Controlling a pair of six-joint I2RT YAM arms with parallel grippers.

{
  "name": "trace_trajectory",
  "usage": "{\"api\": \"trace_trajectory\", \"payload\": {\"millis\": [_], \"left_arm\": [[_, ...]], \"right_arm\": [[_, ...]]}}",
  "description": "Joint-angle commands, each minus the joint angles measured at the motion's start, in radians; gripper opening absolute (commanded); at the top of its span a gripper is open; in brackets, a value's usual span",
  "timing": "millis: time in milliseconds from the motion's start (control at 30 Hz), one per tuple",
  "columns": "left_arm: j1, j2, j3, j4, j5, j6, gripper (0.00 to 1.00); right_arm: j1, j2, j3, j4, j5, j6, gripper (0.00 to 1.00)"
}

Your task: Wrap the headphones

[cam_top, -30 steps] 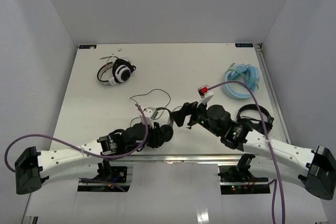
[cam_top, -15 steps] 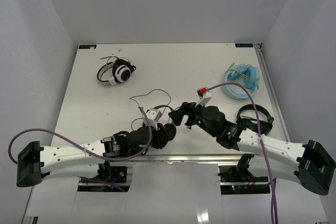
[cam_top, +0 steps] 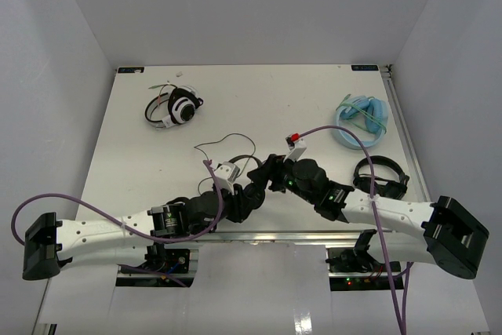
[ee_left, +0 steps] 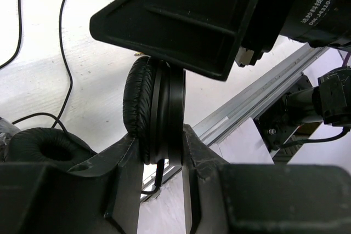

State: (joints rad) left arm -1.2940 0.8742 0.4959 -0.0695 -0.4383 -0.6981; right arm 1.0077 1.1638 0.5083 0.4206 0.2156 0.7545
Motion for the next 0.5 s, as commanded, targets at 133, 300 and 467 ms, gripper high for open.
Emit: {"api": "trace_trajectory", "payload": {"millis": [133, 300, 467], "left_arm": [[-0.007, -0.028, -0.006, 0.106, -0.003, 0.032, 0.00], [-0.007, -0.053, 0.006, 0.076, 0.012, 0.042, 0.54], [-0.007, -0.066, 0.125, -0.125, 0.039, 0.063, 0.76]], "right_arm": [[-0.001, 0.027, 0.004, 0.096, -0.019, -0.028, 0.23], [0.000, -0.021, 0.012, 0.072, -0.025, -0.085, 0.08], [-0.019, -0.129, 0.057, -0.116, -0.020, -0.212, 0.08]]}}
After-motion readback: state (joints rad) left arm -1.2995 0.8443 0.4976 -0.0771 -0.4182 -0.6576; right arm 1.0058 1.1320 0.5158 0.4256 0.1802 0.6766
